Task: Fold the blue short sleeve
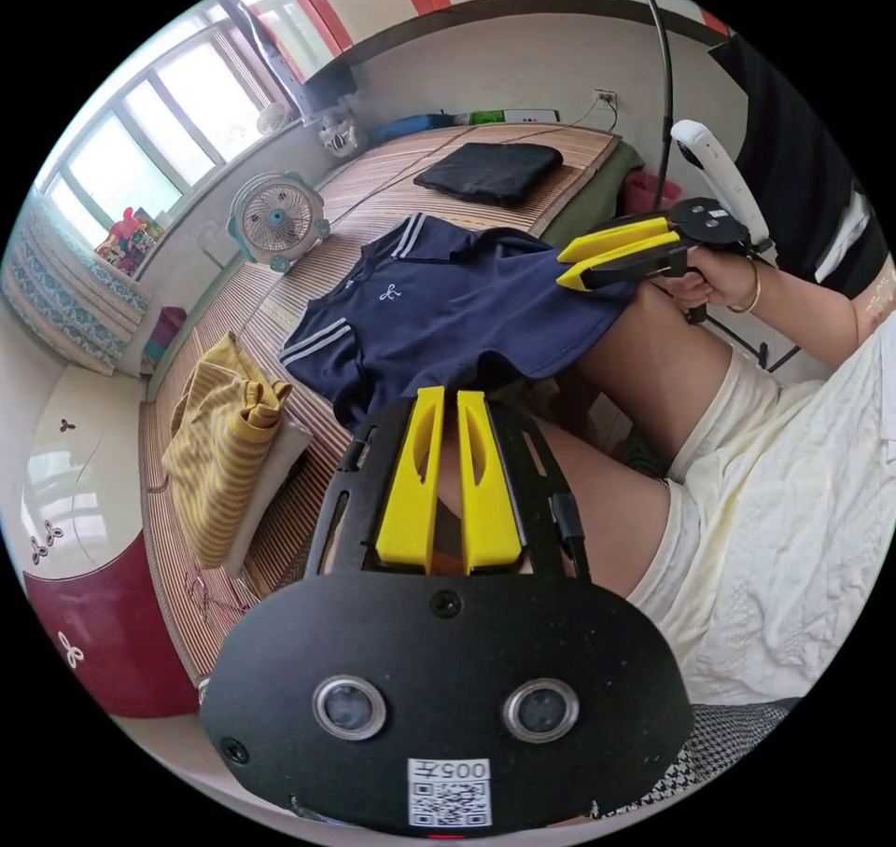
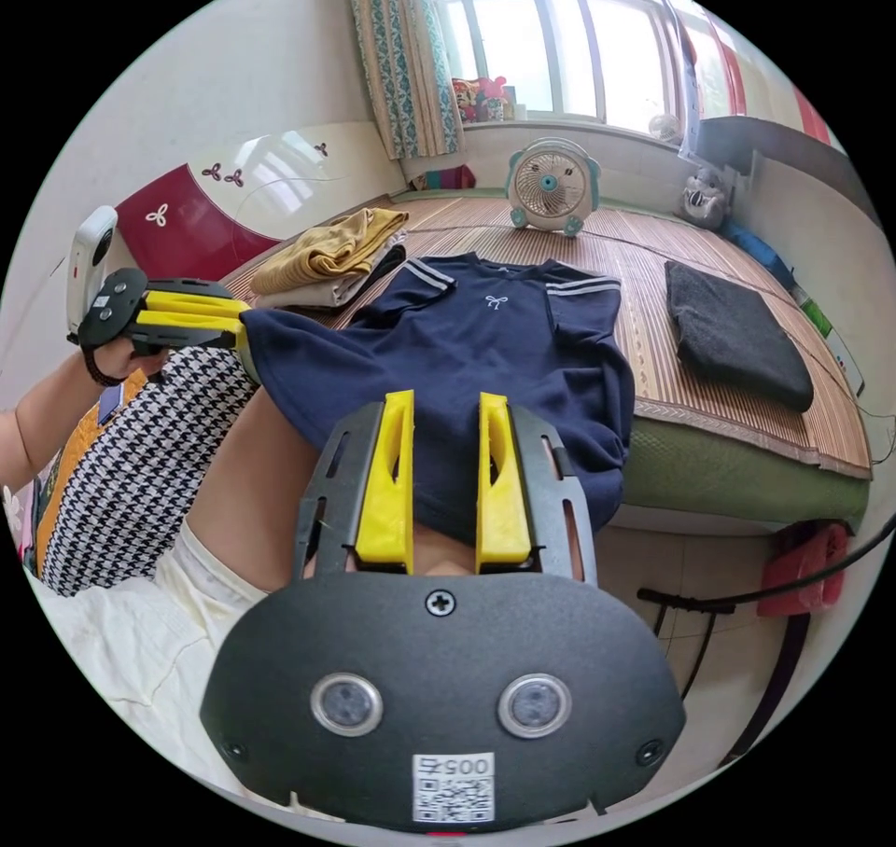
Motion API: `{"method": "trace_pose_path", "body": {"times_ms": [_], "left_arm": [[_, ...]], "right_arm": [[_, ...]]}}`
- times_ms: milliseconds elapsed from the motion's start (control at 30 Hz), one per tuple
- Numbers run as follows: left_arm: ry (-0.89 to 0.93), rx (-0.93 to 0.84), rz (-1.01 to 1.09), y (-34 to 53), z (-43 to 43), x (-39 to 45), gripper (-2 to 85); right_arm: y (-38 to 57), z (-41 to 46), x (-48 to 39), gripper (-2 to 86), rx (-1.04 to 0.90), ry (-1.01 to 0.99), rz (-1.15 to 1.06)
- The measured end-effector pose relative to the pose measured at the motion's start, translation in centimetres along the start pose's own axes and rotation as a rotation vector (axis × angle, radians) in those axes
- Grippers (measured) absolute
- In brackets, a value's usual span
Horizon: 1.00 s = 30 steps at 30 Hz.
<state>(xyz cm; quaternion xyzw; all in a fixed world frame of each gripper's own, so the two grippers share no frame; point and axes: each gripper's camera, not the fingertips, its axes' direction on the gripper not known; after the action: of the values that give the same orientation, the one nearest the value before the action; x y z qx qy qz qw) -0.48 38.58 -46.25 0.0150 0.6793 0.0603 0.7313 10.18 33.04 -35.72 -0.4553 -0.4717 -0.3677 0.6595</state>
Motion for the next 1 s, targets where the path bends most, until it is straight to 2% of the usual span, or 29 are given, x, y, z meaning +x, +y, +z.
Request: {"method": "trace_pose_path", "body": {"times_ms": [367, 600, 800, 867, 933, 1000], "left_arm": [[0.019, 0.008, -0.020, 0.4, -0.3, -1.4, 3.8], [0.069, 0.056, -0.133, 2.2, 0.4, -2.2, 3.7], [0.076, 0.004, -0.098, 5.0, 2.3, -0.5, 2.6], [0.110, -0.031, -0.117, 6.0, 3.0, 0.0, 1.5], [0.218, -0.049, -0.164, 7.4, 3.5, 0.7, 0.7], [0.213, -0.052, -0.194, 8.0, 3.5, 1.2, 0.5]], "right_arm": [[-0.3, 0.1, 0.9, 7.8, 0.002, -0.002, 0.006], [-0.7, 0.6, 1.3, 7.6, -0.009, -0.010, 0.020], [-0.3, 1.9, 1.5, 7.6, -0.069, 0.013, 0.048], [-0.4, 1.9, 1.2, 7.7, -0.058, 0.039, 0.048], [-0.6, 2.0, 0.9, 7.7, -0.071, 0.052, 0.049], [-0.8, 2.0, 0.7, 7.8, -0.079, 0.063, 0.050]]}}
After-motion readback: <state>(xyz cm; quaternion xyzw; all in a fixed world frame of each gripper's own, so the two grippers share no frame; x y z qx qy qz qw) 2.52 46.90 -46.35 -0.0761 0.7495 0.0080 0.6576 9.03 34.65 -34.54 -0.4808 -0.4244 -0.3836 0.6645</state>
